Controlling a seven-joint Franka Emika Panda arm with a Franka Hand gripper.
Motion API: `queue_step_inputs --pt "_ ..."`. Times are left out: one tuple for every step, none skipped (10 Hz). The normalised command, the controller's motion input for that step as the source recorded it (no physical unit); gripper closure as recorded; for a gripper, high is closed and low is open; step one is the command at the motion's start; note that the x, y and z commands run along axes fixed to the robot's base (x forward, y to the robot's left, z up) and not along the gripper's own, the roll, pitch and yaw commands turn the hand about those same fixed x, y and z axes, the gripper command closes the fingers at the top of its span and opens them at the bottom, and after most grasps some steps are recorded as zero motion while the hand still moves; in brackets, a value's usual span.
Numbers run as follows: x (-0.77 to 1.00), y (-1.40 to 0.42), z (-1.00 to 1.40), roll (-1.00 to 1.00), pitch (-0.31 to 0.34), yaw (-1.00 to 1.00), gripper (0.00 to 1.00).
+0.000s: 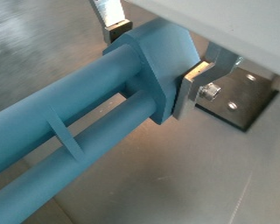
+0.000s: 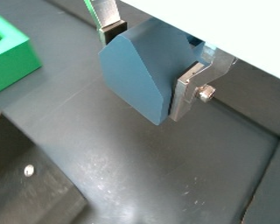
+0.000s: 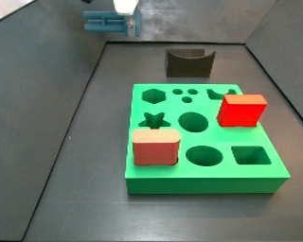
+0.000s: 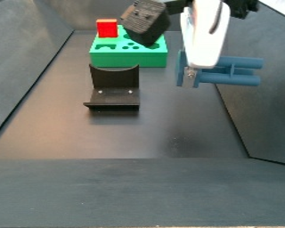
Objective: Pick up the 3 prong object. Move up. Rotate the 3 prong object. Place the 3 prong object on the fixture. Regrasp the 3 prong object. Move to above the board. Insert the 3 prong object.
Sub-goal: Rotate the 3 prong object.
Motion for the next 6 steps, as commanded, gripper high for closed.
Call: queue_step_inputs --pt "0.02 0.02 -0.03 0.0 -0.006 -1.0 1.0" --pt "0.02 0.02 -0.03 0.0 -0.006 -1.0 1.0" --pt "0.02 0.02 -0.03 0.0 -0.007 -1.0 1.0" --pt "0.02 0.02 -0.03 0.0 -0.007 -1.0 1.0" --pt "0.02 0.02 -0.03 0.0 -0.007 -1.0 1.0" --pt "0.02 0.02 -0.03 -0.01 -0.008 -1.0 1.0"
